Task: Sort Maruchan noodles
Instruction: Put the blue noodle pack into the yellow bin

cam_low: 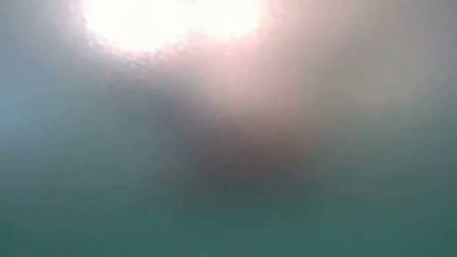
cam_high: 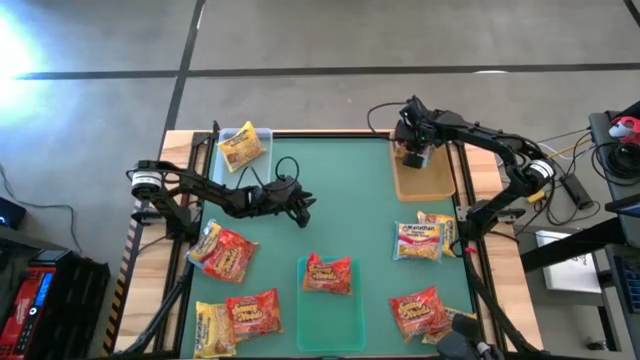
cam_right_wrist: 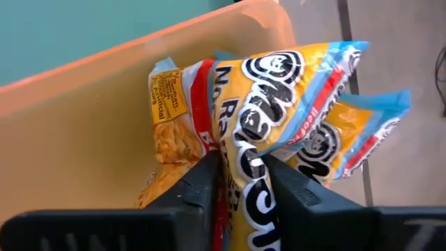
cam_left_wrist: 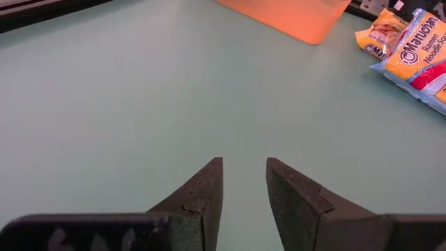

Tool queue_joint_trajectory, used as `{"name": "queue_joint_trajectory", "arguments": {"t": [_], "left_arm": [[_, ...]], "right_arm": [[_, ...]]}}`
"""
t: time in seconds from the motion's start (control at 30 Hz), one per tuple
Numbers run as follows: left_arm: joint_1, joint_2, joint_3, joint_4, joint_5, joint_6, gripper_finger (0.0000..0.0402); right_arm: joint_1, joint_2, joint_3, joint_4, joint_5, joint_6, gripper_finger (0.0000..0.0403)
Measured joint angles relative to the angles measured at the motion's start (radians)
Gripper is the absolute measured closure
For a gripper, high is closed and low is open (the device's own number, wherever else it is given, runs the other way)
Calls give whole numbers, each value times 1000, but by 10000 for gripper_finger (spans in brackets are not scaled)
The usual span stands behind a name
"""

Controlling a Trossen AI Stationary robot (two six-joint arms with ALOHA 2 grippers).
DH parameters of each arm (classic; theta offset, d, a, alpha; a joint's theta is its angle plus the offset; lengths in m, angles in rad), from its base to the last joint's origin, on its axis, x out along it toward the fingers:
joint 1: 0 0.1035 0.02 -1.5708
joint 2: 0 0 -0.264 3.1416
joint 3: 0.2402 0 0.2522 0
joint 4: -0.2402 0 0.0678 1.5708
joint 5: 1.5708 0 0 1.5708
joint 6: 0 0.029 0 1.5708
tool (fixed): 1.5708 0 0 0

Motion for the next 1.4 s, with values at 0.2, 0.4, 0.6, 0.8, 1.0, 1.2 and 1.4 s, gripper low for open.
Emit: {"name": "queue_joint_trajectory", "arguments": {"t": [0.2, 0.4, 0.6, 0.8, 1.0, 1.2, 1.4], "left_arm": [[0, 0, 0, 0, 0, 0, 308], [0, 0, 0, 1, 1, 0, 308], [0, 0, 0, 17, 1, 0, 308], [0, 0, 19, 19, 15, -1, 308], [0, 0, 56, 19, 87, -1, 308], [-5, 0, 98, 4, 172, -1, 308], [-31, -1, 102, -7, 202, -5, 308]], "right_arm": [[0, 0, 1, -4, 5, 62, 268], [0, 0, 57, -89, 62, 307, 245], [0, -1, 168, -212, 55, 410, 249], [0, -7, 242, -246, 52, 494, 257], [16, -7, 256, -244, 50, 566, 260], [110, -11, 224, -248, 45, 583, 270], [279, -37, 196, -315, 40, 648, 275]]}}
